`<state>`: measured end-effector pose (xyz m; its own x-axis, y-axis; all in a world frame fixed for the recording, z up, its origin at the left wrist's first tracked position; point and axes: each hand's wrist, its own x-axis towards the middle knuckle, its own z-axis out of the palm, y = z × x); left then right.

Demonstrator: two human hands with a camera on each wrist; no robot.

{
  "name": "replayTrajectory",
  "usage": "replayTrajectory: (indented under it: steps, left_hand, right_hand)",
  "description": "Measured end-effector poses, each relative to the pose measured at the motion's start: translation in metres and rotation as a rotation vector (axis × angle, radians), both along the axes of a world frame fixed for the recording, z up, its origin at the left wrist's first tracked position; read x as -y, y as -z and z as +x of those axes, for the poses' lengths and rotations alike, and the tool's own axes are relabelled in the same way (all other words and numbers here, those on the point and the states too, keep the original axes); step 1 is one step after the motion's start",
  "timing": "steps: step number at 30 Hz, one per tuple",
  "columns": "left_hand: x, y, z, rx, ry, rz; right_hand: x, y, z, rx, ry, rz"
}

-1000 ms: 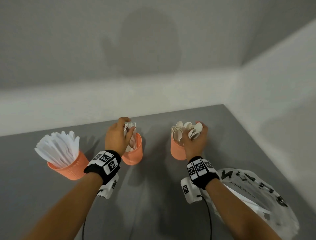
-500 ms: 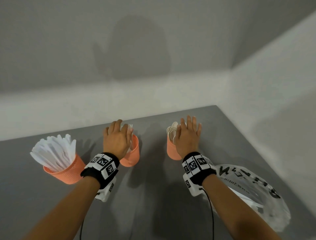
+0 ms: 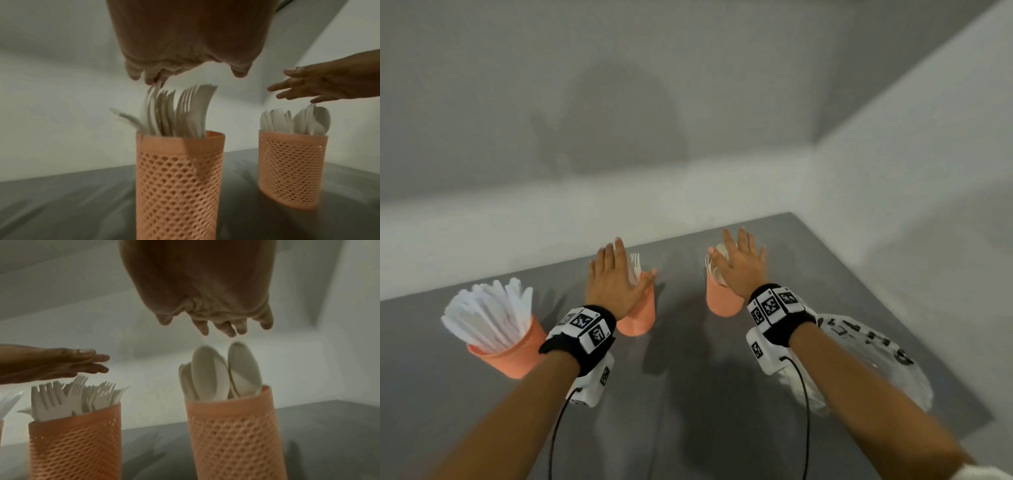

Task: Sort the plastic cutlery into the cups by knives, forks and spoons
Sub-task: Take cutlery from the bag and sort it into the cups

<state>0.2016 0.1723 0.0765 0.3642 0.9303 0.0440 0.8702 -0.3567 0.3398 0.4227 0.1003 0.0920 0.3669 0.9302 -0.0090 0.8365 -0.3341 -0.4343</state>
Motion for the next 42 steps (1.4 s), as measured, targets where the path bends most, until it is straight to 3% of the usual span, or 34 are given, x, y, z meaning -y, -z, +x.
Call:
replayTrajectory:
  steps: [3,6,8,11,14,20,25,32,36,42]
  left_hand:
    - [0.009,-0.020,0.005,0.081,0.048,0.081]
    - [0.023,-0.038,0.019,0.207,0.103,0.148]
    - [0.037,-0.046,0.032,0.322,0.161,0.153]
    - [0.060,-0.049,0.054,0.467,0.221,0.064]
    - [0.091,-0.044,0.073,0.555,0.266,-0.058]
    - [0.152,-0.014,0.115,0.511,0.405,-0.252]
    - [0.183,0.009,0.151,0.514,0.373,-0.412]
    - [0.210,0.037,0.183,0.417,0.168,-0.513]
    - [0.214,0.043,0.184,0.360,0.086,-0.539]
    - [0.207,0.036,0.180,0.417,0.063,-0.546]
  right_hand:
    - [0.015,-0.024,0.002,-0.039,0.007,0.042]
    - [0.039,-0.046,0.005,-0.253,-0.011,0.123]
    - [0.060,-0.054,0.007,-0.284,0.011,0.172]
    - [0.096,-0.055,0.021,-0.307,0.068,0.196]
    - [0.134,-0.048,0.042,-0.275,0.116,0.069]
    - [0.179,-0.017,0.069,0.025,0.100,-0.429]
    - [0.192,0.019,0.084,0.123,-0.038,-0.603]
    - [0.189,0.056,0.097,0.171,-0.239,-0.580]
    - [0.189,0.074,0.105,0.235,-0.231,-0.333]
    - [0.172,0.090,0.109,0.150,-0.260,-0.340]
